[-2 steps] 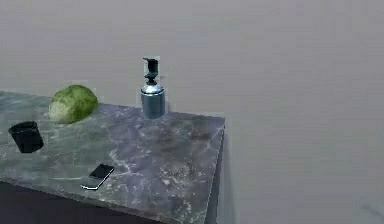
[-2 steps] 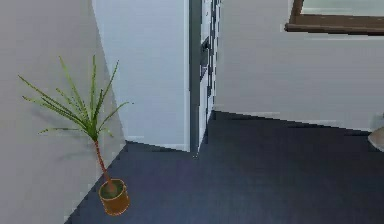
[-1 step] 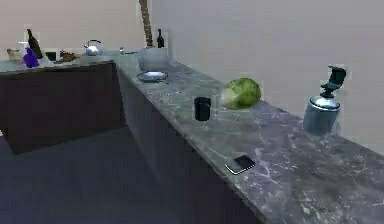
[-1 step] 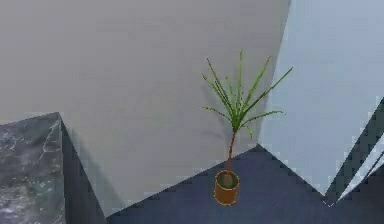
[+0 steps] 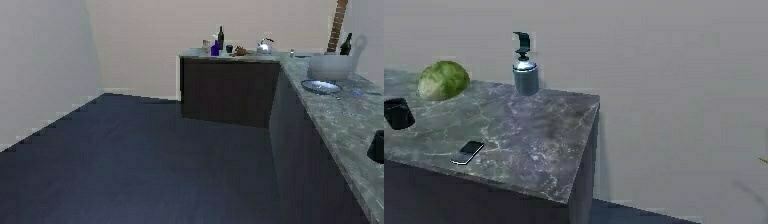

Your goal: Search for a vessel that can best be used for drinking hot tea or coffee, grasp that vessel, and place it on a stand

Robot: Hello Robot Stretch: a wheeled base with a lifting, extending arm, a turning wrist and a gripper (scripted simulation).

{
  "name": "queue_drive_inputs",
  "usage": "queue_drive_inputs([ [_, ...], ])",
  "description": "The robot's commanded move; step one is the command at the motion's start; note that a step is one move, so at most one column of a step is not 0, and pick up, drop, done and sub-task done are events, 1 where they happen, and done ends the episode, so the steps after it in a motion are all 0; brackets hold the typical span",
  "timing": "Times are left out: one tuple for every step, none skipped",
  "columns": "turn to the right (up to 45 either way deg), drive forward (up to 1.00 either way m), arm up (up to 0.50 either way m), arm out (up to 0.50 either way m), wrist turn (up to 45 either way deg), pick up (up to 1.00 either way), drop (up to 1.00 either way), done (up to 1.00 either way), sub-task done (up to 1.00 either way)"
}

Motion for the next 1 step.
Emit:
queue_drive_inputs([
  [-36.0,0.00,0.00,0.00,0.0,0.00,0.00,0.00,0.00],
])
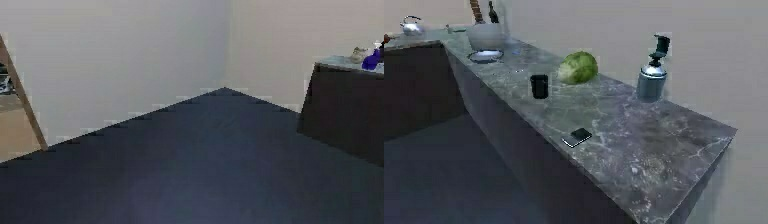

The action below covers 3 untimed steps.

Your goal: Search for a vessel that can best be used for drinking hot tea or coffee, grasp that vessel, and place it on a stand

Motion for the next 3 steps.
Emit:
queue_drive_inputs([
  [45.0,0.00,0.00,0.00,0.0,0.00,0.00,0.00,0.00],
  [3.0,0.00,0.00,0.00,0.0,0.00,0.00,0.00,0.00],
  [0.0,0.80,0.00,0.00,0.0,0.00,0.00,0.00,0.00],
])
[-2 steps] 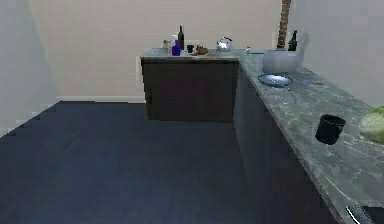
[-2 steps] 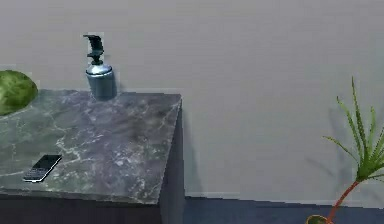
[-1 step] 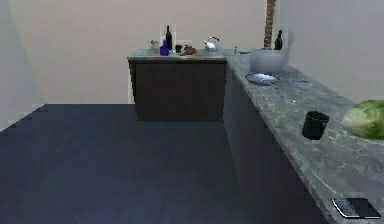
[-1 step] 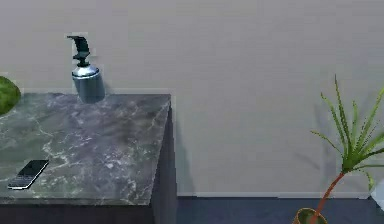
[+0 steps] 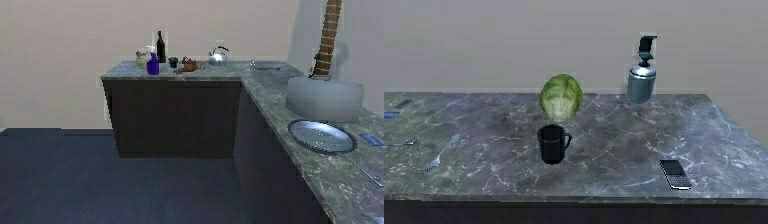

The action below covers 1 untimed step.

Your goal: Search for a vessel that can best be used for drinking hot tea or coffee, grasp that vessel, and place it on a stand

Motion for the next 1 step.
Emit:
queue_drive_inputs([
  [0.0,0.00,0.50,0.00,0.0,0.00,0.00,0.00,0.00],
])
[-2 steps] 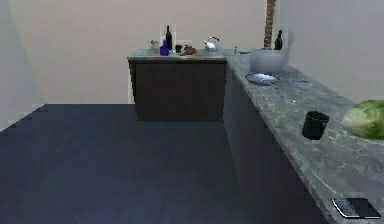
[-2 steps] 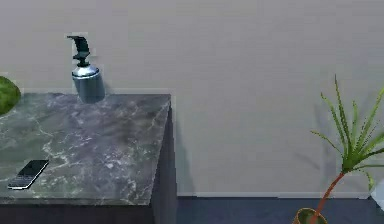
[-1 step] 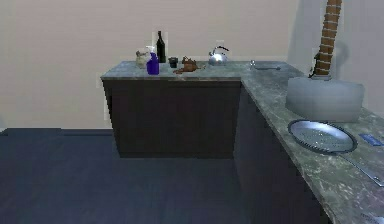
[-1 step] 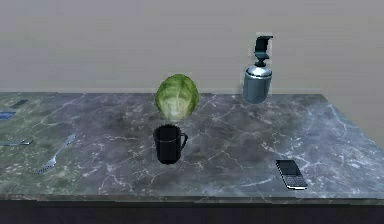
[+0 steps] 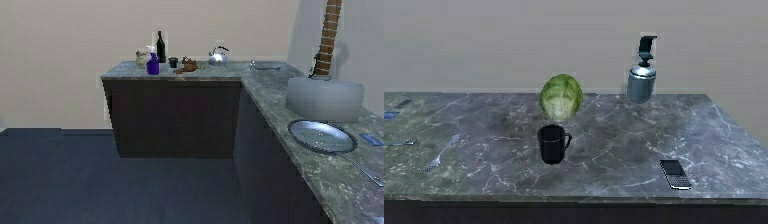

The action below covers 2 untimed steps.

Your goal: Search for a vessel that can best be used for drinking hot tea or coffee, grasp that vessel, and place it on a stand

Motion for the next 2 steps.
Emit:
queue_drive_inputs([
  [0.0,0.00,0.38,0.00,0.0,0.00,0.00,0.00,0.00],
  [0.0,0.00,0.00,0.16,0.0,0.00,0.00,0.00,0.00],
])
